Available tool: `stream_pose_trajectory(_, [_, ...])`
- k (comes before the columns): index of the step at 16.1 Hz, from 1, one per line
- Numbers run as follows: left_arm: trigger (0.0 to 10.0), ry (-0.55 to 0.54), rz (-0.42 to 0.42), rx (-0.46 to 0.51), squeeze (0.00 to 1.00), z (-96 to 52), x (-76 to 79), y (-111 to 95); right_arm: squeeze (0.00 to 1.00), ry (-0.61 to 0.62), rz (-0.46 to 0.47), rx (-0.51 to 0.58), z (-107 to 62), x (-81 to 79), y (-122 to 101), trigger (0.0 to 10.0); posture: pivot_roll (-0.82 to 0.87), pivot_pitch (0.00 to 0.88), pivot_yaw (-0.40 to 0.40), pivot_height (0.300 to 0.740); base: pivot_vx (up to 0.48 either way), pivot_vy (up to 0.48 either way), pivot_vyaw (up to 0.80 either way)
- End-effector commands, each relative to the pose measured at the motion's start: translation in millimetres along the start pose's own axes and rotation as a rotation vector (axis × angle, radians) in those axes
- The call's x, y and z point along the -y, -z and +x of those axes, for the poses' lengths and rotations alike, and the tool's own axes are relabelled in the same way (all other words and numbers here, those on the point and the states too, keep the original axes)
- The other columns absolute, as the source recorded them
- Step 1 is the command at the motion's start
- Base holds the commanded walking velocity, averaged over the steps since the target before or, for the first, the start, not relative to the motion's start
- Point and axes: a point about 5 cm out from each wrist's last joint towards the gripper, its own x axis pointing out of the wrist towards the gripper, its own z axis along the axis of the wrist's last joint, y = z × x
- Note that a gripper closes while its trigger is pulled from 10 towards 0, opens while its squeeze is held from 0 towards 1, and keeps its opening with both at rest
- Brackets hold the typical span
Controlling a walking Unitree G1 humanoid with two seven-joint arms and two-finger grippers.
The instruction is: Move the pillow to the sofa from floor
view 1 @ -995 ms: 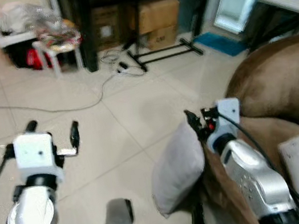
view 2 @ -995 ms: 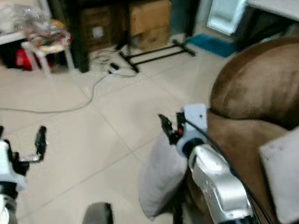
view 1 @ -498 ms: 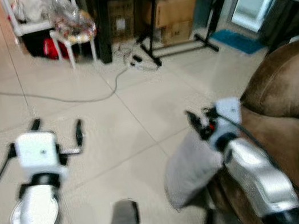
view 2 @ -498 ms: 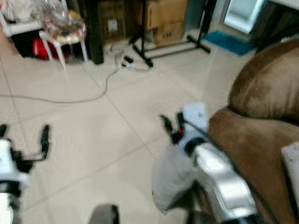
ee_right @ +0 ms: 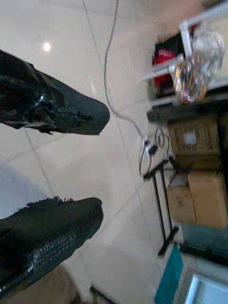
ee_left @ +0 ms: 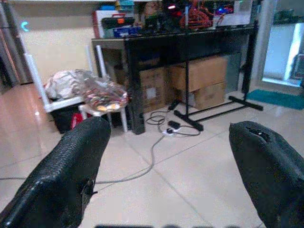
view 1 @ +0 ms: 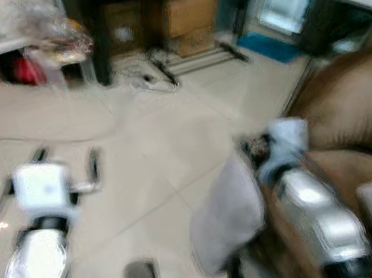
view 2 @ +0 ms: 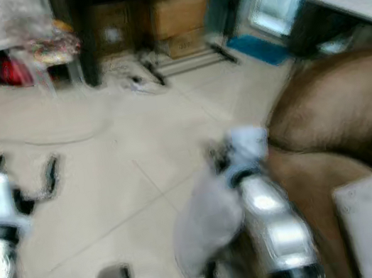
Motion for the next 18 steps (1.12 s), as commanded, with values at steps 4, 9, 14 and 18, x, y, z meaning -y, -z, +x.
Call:
stream_pose_trajectory(4, [10.0, 0.038, -0.013, 0.017, 0.18, 2.1, 11.1, -4.2, 0.00, -0.007, -0.058, -0.040, -0.7, 13.8, 1.7, 10.0, 0.15, 0.000, -0.138, 0.590, 0.285, 0.000, 0.00])
stream_pose_trajectory(9, [10.0, 0.019, 0.000, 0.012, 0.15, 1.6, 10.2, -3.5, 0.00, -0.039, -0.067, -0.044, 3.0, 16.2, -0.1, 10.0, 0.15, 0.000, -0.140, 0.590, 0.000, 0.000, 0.00])
stream_pose_trajectory(14, [10.0, 0.054, 0.012, 0.001, 0.15, 7.9, 13.0, -2.6, 0.00, -0.132, -0.107, -0.075, 21.9, 3.0, -1.7, 10.0, 0.13, 0.000, -0.123, 0.540, 0.000, 0.000, 0.00])
stream_pose_trajectory(18, [10.0, 0.099, 0.027, -0.036, 0.15, 1.2, 17.4, 4.1, 0.00, -0.097, -0.112, -0.140, 38.8, 5.9, 12.3, 10.0, 0.13, 0.000, -0.129, 0.505, 0.000, 0.000, 0.00])
